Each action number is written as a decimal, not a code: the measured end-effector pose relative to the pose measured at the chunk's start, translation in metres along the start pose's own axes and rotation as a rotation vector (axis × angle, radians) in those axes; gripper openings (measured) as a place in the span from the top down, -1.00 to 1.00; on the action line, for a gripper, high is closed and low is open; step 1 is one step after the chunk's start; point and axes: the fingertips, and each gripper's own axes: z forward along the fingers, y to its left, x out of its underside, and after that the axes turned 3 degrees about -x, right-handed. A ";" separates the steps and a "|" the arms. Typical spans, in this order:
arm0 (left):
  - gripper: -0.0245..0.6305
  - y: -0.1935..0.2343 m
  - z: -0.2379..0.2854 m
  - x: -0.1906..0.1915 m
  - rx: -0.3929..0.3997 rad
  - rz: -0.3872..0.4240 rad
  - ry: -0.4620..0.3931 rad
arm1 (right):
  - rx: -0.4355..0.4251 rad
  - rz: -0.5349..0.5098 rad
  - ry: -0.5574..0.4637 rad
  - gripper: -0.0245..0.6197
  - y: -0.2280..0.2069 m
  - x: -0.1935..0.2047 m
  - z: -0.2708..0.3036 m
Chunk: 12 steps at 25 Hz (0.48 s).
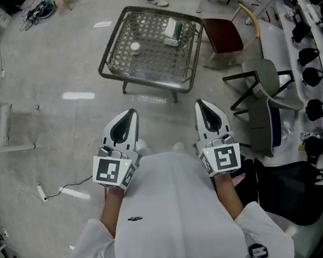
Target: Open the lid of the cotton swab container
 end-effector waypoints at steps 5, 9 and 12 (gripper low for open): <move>0.90 -0.012 0.002 -0.001 -0.003 0.005 -0.001 | -0.014 0.005 -0.003 0.93 -0.007 -0.001 -0.006; 0.90 -0.022 0.008 0.000 -0.021 0.008 0.006 | -0.049 0.003 -0.035 0.93 -0.015 -0.006 -0.008; 0.90 -0.031 0.016 0.002 -0.042 0.013 0.009 | -0.073 0.016 -0.052 0.93 -0.025 -0.005 -0.009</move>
